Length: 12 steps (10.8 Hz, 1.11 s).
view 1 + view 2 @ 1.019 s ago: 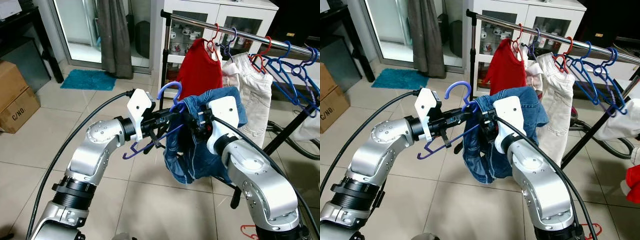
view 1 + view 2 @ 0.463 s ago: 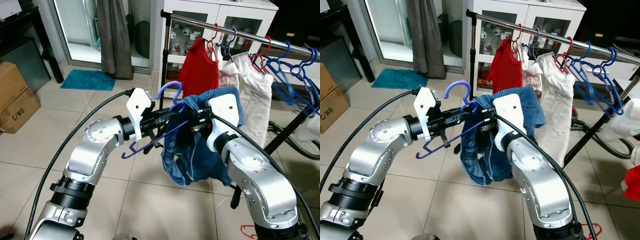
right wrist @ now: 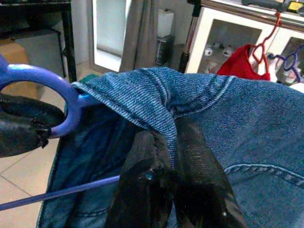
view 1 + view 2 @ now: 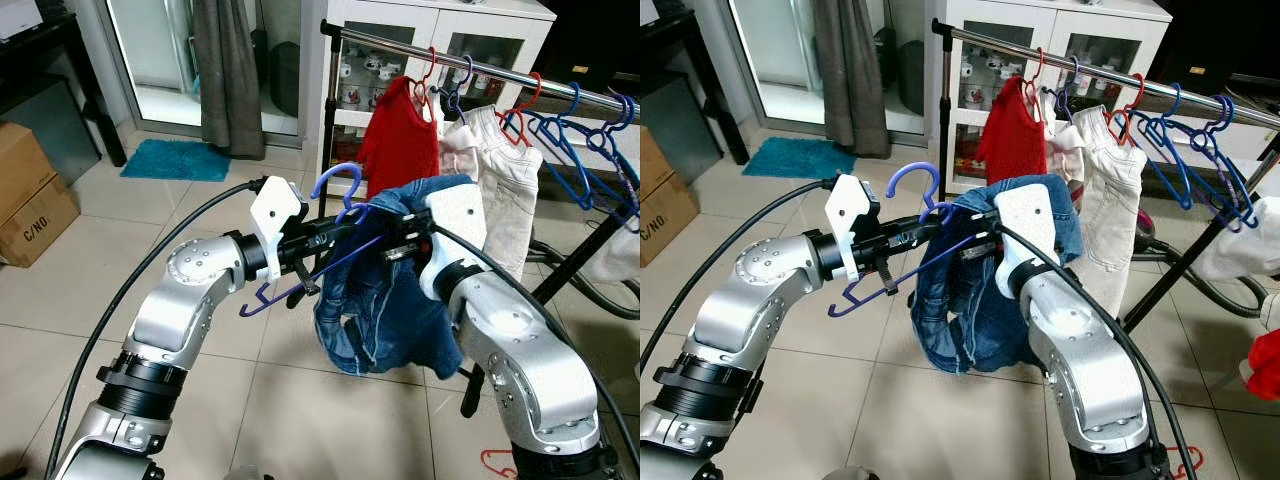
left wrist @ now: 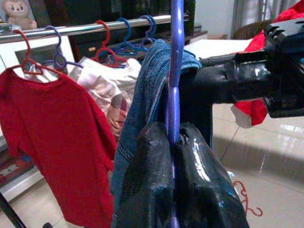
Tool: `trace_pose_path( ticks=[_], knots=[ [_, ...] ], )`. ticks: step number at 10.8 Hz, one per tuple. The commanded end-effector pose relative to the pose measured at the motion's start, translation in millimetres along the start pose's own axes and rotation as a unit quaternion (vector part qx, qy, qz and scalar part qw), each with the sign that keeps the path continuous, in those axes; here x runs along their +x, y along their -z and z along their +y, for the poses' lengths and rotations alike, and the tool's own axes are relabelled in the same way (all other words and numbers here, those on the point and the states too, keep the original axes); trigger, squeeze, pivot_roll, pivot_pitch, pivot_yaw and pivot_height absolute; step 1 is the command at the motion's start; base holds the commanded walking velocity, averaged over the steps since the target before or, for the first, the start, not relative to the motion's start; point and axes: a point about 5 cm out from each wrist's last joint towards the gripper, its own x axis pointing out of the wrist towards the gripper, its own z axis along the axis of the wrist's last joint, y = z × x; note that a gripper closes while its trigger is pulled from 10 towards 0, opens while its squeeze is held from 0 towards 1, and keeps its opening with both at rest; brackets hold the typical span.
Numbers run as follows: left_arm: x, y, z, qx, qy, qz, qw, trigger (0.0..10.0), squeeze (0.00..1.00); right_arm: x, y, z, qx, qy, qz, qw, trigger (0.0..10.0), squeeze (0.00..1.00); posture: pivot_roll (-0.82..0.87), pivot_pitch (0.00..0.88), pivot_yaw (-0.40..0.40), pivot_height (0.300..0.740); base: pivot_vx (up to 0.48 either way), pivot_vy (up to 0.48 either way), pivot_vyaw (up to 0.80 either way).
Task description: Hang hanger
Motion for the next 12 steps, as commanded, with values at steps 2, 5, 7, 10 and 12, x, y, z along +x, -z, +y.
trace_pose_path(
  ticks=[2, 5, 7, 10, 12],
  knots=[
    [-2.9, -0.1, 0.9, 0.015, 0.013, 0.017, 1.000, 0.0, 0.00, 3.1, -9.7, -12.1, 0.007, 0.016, -0.021, 1.000, 0.0, 0.00, 0.03, 0.000, -0.033, 0.740, 0.000, 0.000, 0.00],
    [-15.9, 5.8, -9.9, 0.015, 0.069, 0.049, 0.996, 0.0, 0.00, 6.3, -11.4, -35.2, 0.002, 0.048, -0.022, 0.999, 0.0, 0.00, 0.03, 0.000, -0.040, 0.740, 0.000, 0.000, 0.00],
    [-31.7, -1.7, -23.4, 0.017, 0.116, 0.051, 0.992, 0.0, 0.00, 8.0, -4.2, -55.8, -0.004, 0.070, -0.003, 0.998, 0.0, 0.00, 0.03, 0.000, -0.052, 0.740, 0.000, 0.000, 0.00],
    [-60.0, -12.2, -35.0, 0.019, 0.135, 0.068, 0.988, 0.0, 0.00, 5.2, 17.7, -86.7, -0.005, 0.106, 0.038, 0.994, 0.0, 0.00, 0.05, 0.000, -0.071, 0.740, 0.000, 0.000, 0.00],
    [-82.0, -15.0, -34.6, 0.020, 0.098, 0.087, 0.991, 0.0, 0.00, -0.8, 34.1, -105.0, 0.005, 0.125, 0.060, 0.990, 0.0, 0.00, 0.06, 0.000, -0.073, 0.740, 0.000, 0.000, 0.00]
  ],
)
